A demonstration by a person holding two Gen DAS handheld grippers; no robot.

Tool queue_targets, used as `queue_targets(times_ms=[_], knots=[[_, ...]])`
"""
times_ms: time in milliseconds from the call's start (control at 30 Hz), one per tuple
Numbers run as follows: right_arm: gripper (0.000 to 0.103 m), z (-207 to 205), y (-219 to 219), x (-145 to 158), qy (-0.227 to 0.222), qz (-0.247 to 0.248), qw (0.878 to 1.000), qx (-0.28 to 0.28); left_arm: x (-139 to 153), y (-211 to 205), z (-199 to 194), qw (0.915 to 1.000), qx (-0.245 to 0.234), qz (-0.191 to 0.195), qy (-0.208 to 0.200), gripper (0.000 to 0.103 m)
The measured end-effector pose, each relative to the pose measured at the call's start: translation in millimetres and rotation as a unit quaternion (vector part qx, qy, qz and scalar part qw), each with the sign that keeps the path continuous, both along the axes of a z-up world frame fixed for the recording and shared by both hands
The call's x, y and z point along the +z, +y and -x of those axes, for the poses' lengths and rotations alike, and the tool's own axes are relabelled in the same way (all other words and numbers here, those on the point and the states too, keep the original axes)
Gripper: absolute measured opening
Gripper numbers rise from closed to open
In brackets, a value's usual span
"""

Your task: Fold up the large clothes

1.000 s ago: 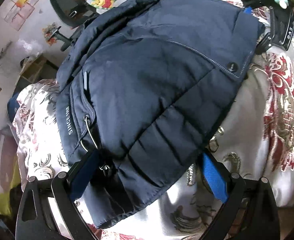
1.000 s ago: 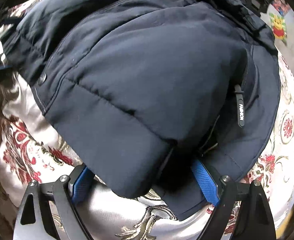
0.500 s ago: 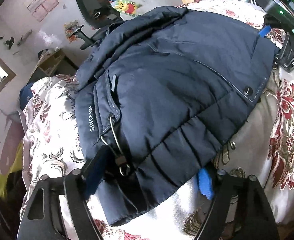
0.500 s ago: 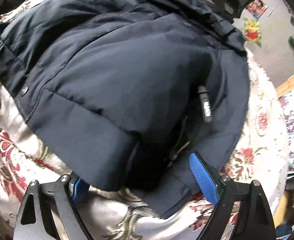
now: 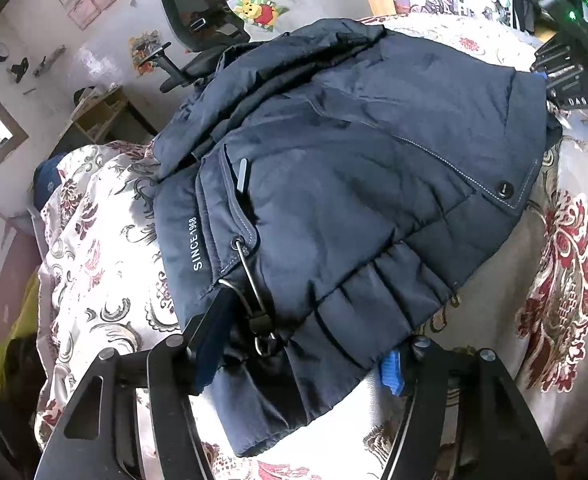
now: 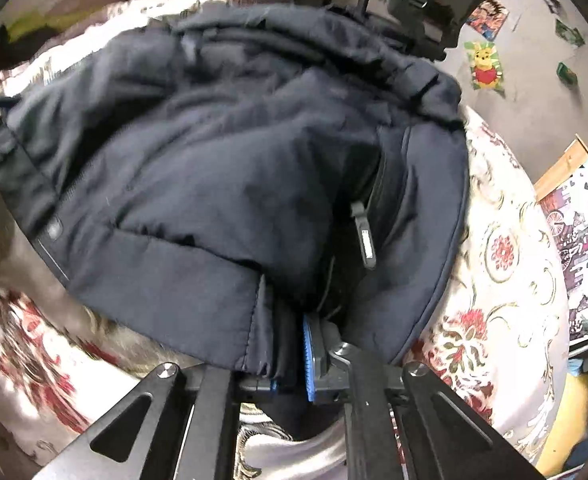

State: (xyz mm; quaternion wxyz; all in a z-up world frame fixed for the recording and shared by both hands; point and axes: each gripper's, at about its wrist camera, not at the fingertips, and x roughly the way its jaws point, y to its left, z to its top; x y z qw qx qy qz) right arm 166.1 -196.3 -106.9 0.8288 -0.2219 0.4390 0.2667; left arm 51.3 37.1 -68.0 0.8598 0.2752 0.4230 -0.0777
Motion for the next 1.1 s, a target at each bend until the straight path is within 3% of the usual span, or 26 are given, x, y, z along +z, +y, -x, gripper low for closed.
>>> queue_targets(times_ms=[133,367,500,633,800,933,1000,1100], knots=[[0.006,-1.6,1.3,33.4,-0.025,-0.037,0.999,0.003,9.5,-1.5,0.2,0.9999,-0.002,0.010,-0.003,0.058],[0.005,-47.8,0.0,98.1,-0.068,-0.103,0.992,0.004,23.3,-5.8,-1.3,0.9998,-0.018,0.008,0.010,0.058],[0.005,-79.1,3.2,126.4,-0.066,-0.135,0.989,0.005,25.0,-7.5,-4.5,0.9994,-0.020,0.007,0.025,0.058],[0.005,-107.8,10.2,143.3,-0.036,-0.156,0.987,0.012,28.8,-7.9,-6.9,0.9993,-0.017,0.009,0.032,0.058],[0.006,-97.9,8.3,125.5,0.003,-0.144,0.988,0.057,30.0,-8.7,-5.7,0.9995,-0.014,0.002,0.027,0.058],[0.010,-71.6,-1.1,82.8,0.076,-0.103,0.985,0.112,31.2,-5.3,-10.1,0.9993,-0.008,0.013,0.036,0.058],[0.028,-54.1,-3.4,59.3,0.111,-0.071,0.981,0.140,31.4,-4.7,-14.2,0.9990,-0.005,0.019,0.040,0.058],[0.044,-29.3,-2.6,29.1,0.135,-0.036,0.977,0.162,33.6,-3.6,-21.4,0.9990,0.002,0.026,0.036,0.058]])
